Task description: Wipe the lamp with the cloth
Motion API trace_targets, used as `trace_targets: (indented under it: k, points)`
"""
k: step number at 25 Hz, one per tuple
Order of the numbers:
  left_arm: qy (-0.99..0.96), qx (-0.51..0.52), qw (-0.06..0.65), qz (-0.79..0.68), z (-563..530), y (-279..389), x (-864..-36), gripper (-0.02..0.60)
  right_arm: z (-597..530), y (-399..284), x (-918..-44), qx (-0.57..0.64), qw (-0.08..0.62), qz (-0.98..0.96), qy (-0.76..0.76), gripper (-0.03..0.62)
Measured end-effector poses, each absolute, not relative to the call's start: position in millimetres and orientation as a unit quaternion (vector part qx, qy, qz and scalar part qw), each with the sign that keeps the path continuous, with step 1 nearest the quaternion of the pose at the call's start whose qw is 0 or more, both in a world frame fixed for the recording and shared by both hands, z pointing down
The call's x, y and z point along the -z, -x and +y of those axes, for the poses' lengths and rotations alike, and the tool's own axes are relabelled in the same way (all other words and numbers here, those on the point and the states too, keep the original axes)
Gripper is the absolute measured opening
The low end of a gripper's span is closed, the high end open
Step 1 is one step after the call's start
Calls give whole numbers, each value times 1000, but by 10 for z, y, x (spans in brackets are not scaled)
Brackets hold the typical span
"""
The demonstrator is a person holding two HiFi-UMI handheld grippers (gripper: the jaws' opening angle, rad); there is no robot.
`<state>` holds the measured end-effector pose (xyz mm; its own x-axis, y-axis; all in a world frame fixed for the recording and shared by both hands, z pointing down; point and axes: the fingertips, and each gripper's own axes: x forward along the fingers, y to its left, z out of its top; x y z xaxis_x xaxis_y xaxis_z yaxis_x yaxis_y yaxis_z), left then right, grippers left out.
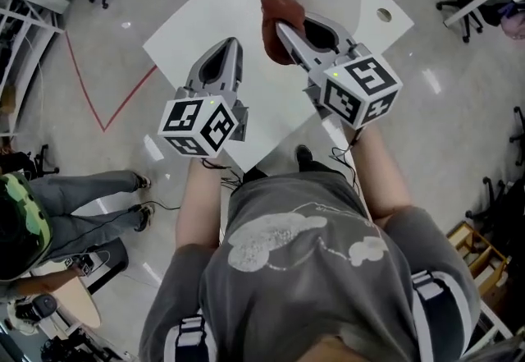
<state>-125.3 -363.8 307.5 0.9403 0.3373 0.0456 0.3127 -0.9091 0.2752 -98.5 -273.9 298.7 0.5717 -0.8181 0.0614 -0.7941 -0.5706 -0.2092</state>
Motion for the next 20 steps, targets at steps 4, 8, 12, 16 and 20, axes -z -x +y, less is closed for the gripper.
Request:
trace_targets:
  k: [4,8,12,16,20]
  points:
    - [-967,-40,133,215,-3673,1177,-2991,8,-2736,858,-2808,54,86,399,911,91]
    - [-959,-35,138,246,-3743,1111,-2907,8,-2674,715,-2756,52,84,351,931,91]
    - [-952,-39,144,267,-3918,1086,-2945,8,-2757,675,-2874,57,83,320,942,91]
    - [-945,-51,149,288,-4090,1077,-3071,8,-2836,660,-3091,73,86,283,952,91]
    - [-937,-67,152,306,-4236,1084,-3164,8,-2845,685,-3335,97,92,246,960,91]
